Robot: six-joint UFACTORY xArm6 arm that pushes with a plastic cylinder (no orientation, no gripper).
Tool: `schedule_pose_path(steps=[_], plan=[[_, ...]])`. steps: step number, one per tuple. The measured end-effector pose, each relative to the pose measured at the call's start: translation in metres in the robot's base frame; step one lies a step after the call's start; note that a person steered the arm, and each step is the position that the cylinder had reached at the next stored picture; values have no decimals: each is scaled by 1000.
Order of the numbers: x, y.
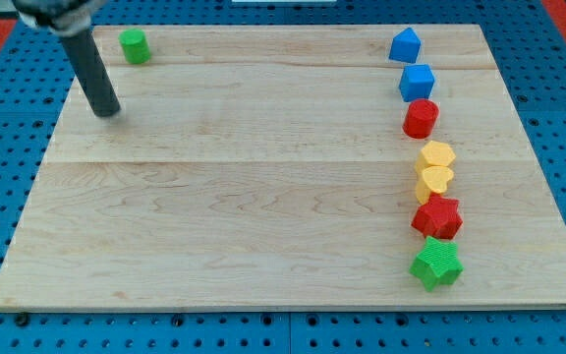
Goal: Slide the green circle in the between yellow hexagon and red circle
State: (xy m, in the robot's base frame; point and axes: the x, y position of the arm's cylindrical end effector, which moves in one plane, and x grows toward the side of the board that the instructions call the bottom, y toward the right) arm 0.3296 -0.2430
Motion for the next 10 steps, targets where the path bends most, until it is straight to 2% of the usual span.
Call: schedule_pose_path(steps=[1, 2, 4, 5, 7, 8, 9, 10], plan=[[-42, -62], [-43, -61], [-107, 8], [-107, 40], [-36, 194], [-4, 236], [-17, 184], [5, 203]])
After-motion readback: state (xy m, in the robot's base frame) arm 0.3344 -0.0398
